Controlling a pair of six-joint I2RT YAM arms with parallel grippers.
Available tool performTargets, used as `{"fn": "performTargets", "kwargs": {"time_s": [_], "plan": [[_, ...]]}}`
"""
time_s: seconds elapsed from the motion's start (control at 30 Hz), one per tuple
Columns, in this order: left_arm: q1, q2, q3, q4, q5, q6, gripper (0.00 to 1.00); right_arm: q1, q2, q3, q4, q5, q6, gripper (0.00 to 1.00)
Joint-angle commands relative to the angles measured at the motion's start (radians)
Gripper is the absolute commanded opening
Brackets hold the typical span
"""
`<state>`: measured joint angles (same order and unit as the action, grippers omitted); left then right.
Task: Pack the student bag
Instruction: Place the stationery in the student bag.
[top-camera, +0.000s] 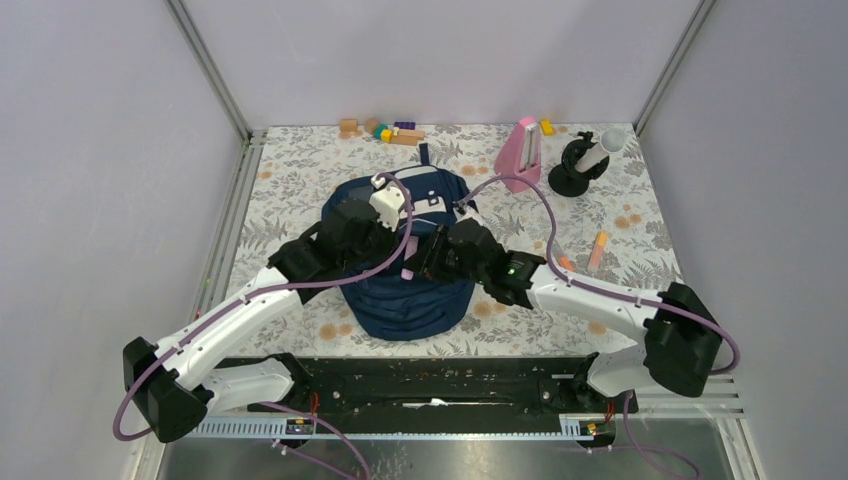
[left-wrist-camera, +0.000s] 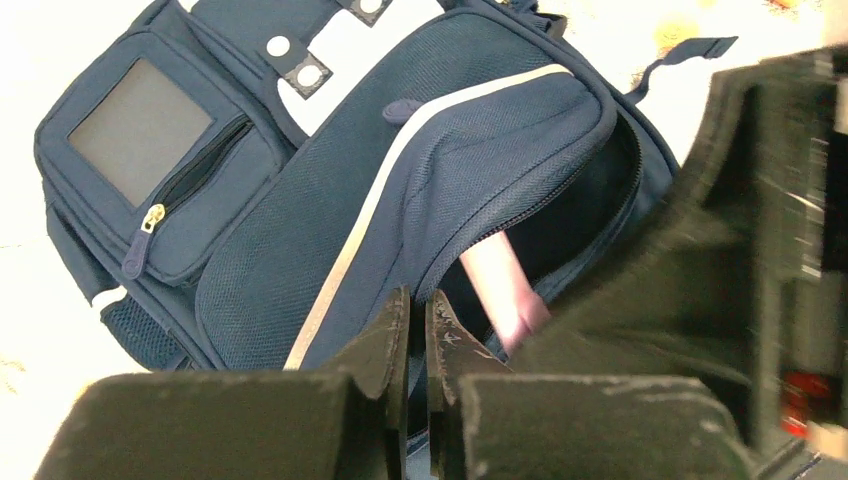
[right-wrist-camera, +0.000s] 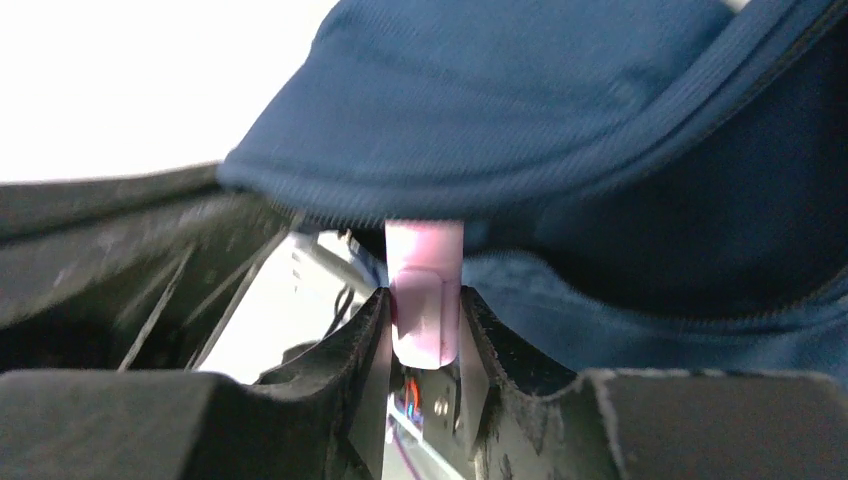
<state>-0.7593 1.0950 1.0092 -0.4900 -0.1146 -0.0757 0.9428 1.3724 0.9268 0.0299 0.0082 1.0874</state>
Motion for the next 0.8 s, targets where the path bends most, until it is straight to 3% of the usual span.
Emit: {"fn": "performTargets", "kwargs": {"time_s": [0.0, 0.3, 0.67, 0.77], "plan": [[-0.009, -0.032, 0.025, 0.077, 0.056, -0.032, 0.00, -0.009, 0.051, 0.003, 0.184, 0.288, 0.068, 0.00], [-0.009, -0.031, 0.023, 0.080, 0.062, -0.029, 0.00, 0.019, 0.112, -0.018, 0.337, 0.482, 0.145, 0.03], [-0.009, -0.027, 0.023, 0.079, 0.067, -0.024, 0.00, 0.088, 0.157, 0.058, 0.313, 0.652, -0.121, 0.51], [-0.008, -0.024, 0.023, 0.079, 0.064, -0.024, 0.00, 0.091, 0.137, 0.035, 0.324, 0.656, -0.158, 0.54]]}}
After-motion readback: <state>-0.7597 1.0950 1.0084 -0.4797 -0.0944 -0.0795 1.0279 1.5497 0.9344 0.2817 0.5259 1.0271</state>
